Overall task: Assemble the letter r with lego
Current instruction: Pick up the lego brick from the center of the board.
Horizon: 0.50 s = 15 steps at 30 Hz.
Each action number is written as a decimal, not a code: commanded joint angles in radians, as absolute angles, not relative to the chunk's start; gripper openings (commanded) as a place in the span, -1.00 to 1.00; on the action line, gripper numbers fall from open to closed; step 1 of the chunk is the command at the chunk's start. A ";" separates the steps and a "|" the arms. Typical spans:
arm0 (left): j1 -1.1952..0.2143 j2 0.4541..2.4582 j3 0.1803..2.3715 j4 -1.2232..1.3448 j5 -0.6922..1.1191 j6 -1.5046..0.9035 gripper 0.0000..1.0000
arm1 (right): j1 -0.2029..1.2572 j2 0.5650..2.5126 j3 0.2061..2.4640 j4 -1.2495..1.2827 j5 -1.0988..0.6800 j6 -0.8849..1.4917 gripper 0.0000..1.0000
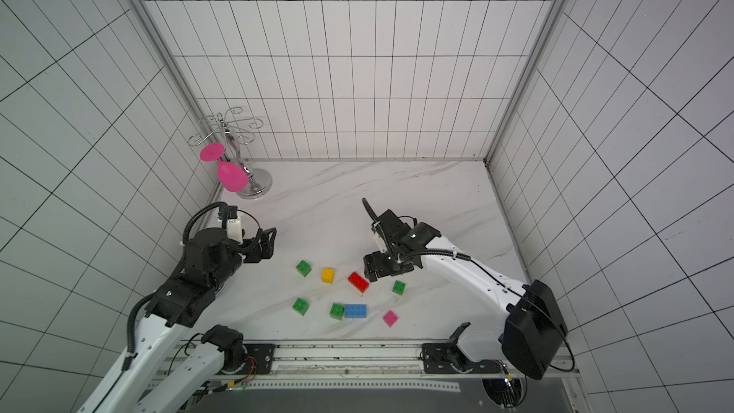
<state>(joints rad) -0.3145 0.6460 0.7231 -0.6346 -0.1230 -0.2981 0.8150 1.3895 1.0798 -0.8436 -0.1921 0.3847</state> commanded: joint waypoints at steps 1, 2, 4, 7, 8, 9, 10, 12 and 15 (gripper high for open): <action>-0.315 0.656 0.722 -0.702 -0.208 -0.391 0.96 | 0.923 1.473 1.188 -0.893 -0.073 0.262 0.77; -0.316 0.663 0.726 -0.712 -0.211 -0.403 0.95 | 0.929 1.507 1.202 -0.877 -0.089 0.223 0.69; -0.316 0.678 0.734 -0.731 -0.208 -0.423 0.95 | 0.930 1.573 1.239 -0.865 -0.132 0.163 0.50; -0.312 0.705 0.764 -0.780 -0.220 -0.476 0.96 | 0.930 1.664 1.320 -0.865 -0.209 0.098 0.26; -0.307 0.710 0.775 -0.802 -0.215 -0.499 0.96 | 0.930 1.691 1.348 -0.867 -0.228 0.082 0.26; -0.303 0.713 0.787 -0.822 -0.206 -0.517 0.95 | 0.930 1.712 1.370 -0.871 -0.259 0.059 0.26; -0.300 0.713 0.797 -0.845 -0.194 -0.545 0.95 | 0.930 1.736 1.394 -0.876 -0.284 0.039 0.26; -0.287 0.701 0.805 -0.872 -0.166 -0.596 0.96 | 0.930 1.773 1.432 -0.884 -0.304 0.015 0.29; -0.257 0.677 0.801 -0.895 -0.102 -0.651 0.95 | 0.932 1.805 1.461 -0.869 -0.308 -0.015 0.43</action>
<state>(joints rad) -0.2771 0.7002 0.7723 -0.8383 -0.1509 -0.5499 0.9310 1.7870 1.4025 -0.8474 -0.2607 0.0681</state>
